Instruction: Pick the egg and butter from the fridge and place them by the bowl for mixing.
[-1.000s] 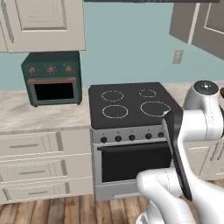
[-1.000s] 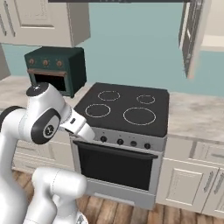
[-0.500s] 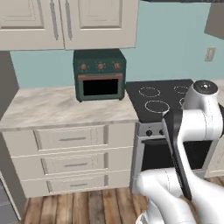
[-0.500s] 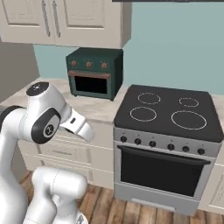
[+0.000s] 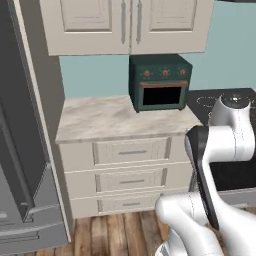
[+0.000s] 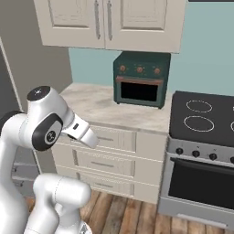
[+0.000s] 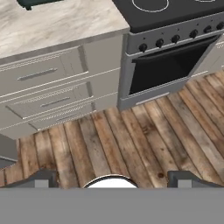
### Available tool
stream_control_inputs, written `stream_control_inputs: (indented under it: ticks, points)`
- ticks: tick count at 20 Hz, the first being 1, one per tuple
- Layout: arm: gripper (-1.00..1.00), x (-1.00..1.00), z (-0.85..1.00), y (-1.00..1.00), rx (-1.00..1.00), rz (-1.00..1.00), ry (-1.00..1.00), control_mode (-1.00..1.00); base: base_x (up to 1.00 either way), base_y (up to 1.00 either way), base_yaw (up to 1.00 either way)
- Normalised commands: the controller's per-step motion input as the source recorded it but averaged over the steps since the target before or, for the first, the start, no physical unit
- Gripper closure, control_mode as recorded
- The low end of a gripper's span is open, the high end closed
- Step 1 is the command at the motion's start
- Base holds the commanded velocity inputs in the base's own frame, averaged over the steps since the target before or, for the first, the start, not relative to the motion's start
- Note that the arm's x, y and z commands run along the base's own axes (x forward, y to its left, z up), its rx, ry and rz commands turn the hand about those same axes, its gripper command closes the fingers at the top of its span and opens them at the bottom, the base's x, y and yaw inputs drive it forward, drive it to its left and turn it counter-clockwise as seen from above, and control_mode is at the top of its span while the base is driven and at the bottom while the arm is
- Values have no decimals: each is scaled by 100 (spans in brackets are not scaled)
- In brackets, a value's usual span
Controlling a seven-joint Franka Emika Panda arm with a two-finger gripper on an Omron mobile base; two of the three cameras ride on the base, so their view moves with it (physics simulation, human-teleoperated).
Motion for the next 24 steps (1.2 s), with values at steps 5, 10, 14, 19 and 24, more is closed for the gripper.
stream_control_inputs:
  ticks: [5, 10, 14, 19, 24]
  points:
    - [-100, 0, 0, 0, 0, 0, 0, 100, 0, 77, 0]
    - [-100, 0, 0, 0, 0, 0, 0, 100, -25, 20, -3]
    - [-100, 0, 0, 0, 0, 0, 0, 100, -45, 31, 0]
    - [-100, 0, 0, 0, 0, 0, 0, 100, -49, 70, 0]
    - [-100, 0, 0, 0, 0, 0, 0, 100, -59, 40, -1]
